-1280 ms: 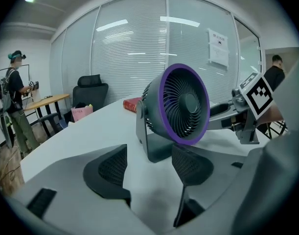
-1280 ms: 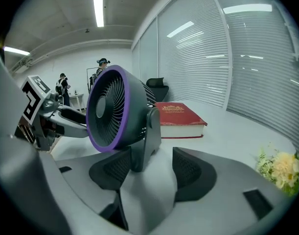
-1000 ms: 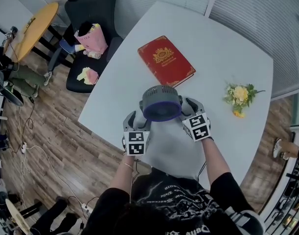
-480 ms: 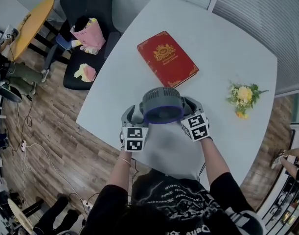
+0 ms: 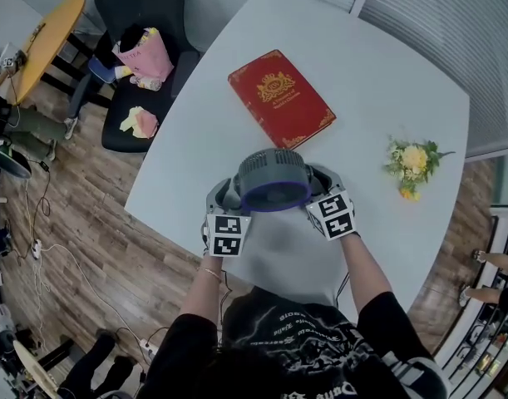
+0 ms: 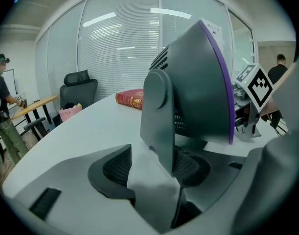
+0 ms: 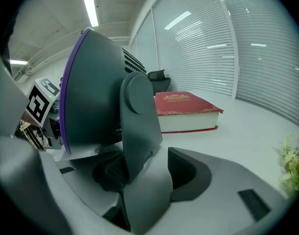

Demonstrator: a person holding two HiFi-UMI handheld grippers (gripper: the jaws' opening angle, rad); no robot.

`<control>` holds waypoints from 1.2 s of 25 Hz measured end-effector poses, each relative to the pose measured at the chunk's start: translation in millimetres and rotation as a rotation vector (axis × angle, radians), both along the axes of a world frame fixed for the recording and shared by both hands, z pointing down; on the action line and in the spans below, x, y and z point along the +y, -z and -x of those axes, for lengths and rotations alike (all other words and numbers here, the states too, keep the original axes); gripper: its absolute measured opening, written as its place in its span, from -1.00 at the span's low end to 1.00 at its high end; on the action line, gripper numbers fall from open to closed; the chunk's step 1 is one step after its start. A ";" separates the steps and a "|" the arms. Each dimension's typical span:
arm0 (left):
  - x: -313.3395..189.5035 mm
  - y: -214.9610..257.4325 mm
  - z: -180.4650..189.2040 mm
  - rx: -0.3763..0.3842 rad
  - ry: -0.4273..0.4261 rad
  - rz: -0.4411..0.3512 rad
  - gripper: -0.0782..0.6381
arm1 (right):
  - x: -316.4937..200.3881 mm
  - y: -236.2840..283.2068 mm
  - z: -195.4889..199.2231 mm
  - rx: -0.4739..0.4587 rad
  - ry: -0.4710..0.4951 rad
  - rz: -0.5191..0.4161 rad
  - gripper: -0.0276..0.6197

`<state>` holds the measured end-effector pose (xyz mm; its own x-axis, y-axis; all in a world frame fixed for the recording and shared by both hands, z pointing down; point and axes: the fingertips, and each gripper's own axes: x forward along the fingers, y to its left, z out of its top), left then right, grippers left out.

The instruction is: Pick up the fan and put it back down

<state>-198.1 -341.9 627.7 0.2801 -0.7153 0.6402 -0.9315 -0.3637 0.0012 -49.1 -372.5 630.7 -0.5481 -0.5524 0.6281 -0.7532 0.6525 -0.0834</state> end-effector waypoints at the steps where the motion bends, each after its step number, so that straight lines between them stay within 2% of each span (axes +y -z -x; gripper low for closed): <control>1: 0.6 -0.4 -1.1 0.006 -0.003 0.001 -0.08 | 0.7 0.3 0.6 0.001 0.005 -0.004 -0.25; 3: 2.5 -0.9 -6.8 0.013 -0.023 0.000 -0.21 | 3.4 1.3 3.6 0.006 0.023 -0.019 -0.34; 4: 3.4 -1.0 -9.7 0.012 -0.031 -0.002 -0.34 | 4.6 1.7 5.4 0.007 0.028 -0.025 -0.46; 6: 3.9 -0.5 -10.9 0.018 -0.022 0.001 -0.42 | 4.9 2.0 6.7 0.008 0.025 -0.030 -0.50; 12: 5.3 5.4 -10.6 0.076 0.027 0.014 -0.46 | 4.5 6.2 3.4 -0.038 -0.022 0.002 -0.56; 17: 9.7 9.5 -8.1 0.087 0.033 0.016 -0.46 | 7.9 8.9 6.1 -0.073 -0.036 0.027 -0.58; 30: 36.3 64.5 -1.6 0.118 0.018 -0.060 -0.46 | 36.2 61.7 14.6 -0.060 -0.026 -0.054 -0.57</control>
